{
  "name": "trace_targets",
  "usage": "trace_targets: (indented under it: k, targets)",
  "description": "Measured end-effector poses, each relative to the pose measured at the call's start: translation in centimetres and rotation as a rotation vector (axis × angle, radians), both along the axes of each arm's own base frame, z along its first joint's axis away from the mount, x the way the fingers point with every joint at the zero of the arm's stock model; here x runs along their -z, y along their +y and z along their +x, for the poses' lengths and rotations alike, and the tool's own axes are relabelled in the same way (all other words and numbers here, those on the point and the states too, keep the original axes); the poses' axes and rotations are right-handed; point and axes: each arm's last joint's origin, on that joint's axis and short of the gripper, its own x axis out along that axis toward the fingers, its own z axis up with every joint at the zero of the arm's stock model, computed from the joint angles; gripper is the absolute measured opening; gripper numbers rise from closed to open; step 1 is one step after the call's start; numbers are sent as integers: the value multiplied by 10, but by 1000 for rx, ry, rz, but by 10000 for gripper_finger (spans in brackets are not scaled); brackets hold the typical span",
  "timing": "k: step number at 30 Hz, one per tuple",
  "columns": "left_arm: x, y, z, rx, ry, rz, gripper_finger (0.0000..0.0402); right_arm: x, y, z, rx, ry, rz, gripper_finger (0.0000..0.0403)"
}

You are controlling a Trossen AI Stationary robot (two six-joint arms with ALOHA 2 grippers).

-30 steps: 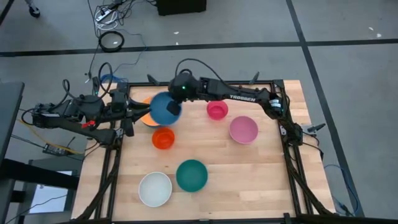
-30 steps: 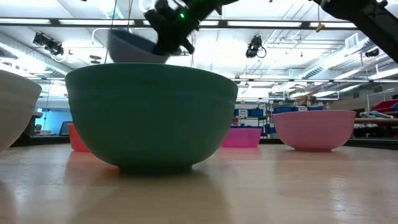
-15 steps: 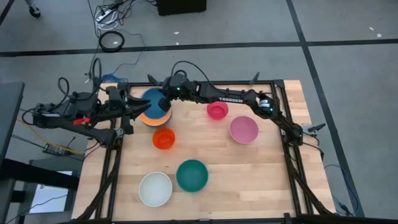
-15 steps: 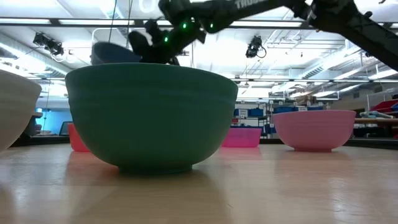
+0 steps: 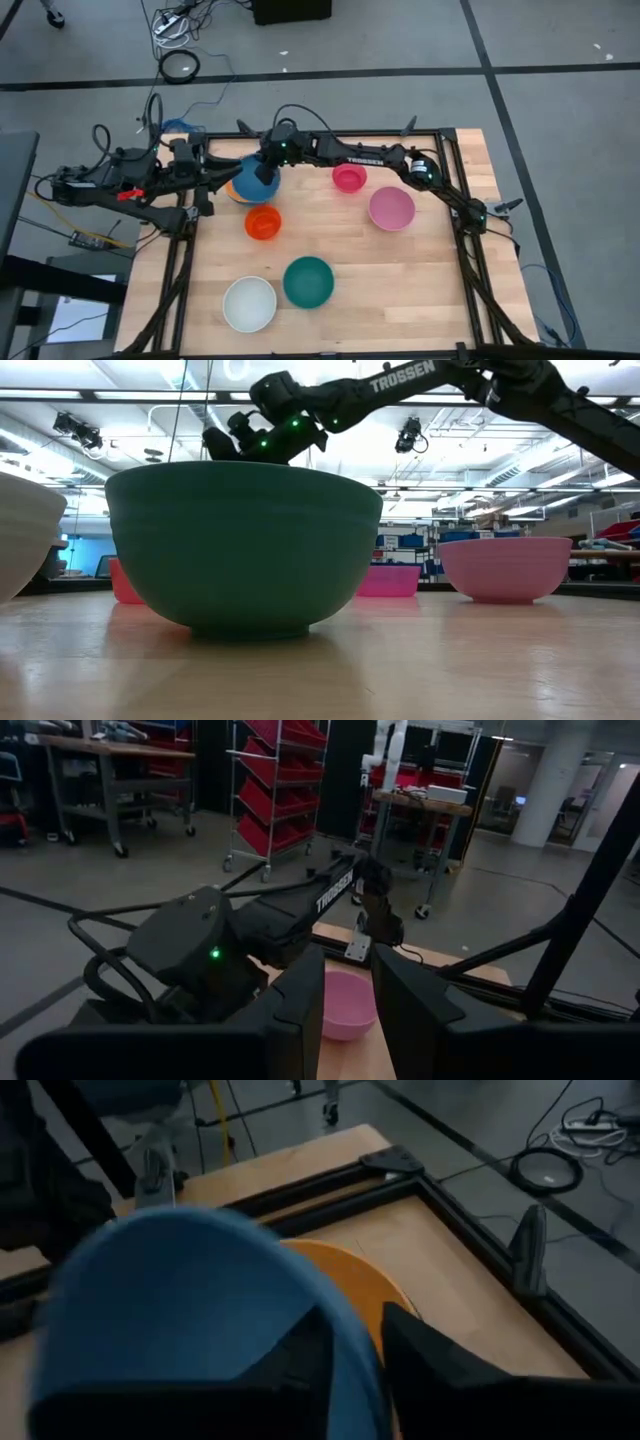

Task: Nest bowls inside each other
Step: Stack the blue bowl on top of the yellow bowl, then stack the white bowl on top of the blue bowl

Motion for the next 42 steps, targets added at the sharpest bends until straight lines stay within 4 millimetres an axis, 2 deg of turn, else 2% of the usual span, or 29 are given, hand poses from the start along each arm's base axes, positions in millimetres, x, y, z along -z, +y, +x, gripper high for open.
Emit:
trace_targets:
  k: [7,13,18,22,28,31,34,38,42]
  targets:
    - [0,0,0,0,-1,-3,96,1,0,0,10,2,16,159]
    - [1,0,0,0,6,-3,96,-5,3,-9,-6,93,6,180]
    - [8,0,-1,-3,75,-35,96,-27,21,-36,-9,330,-82,176]
    - [22,0,-4,4,193,-98,96,-43,50,-62,1,580,-192,171]
    - [48,-10,-2,167,467,-347,96,-84,104,-116,25,848,-329,169]
    - [64,-22,1,231,669,-469,96,-112,130,-152,73,887,-357,169]
    - [79,-40,10,278,877,-503,96,-146,156,-197,134,815,-336,169]
    - [100,-73,25,340,1094,-419,96,-184,192,-261,143,576,-238,169]
    - [127,-108,42,370,1255,-312,96,-196,216,-320,191,398,-152,169]
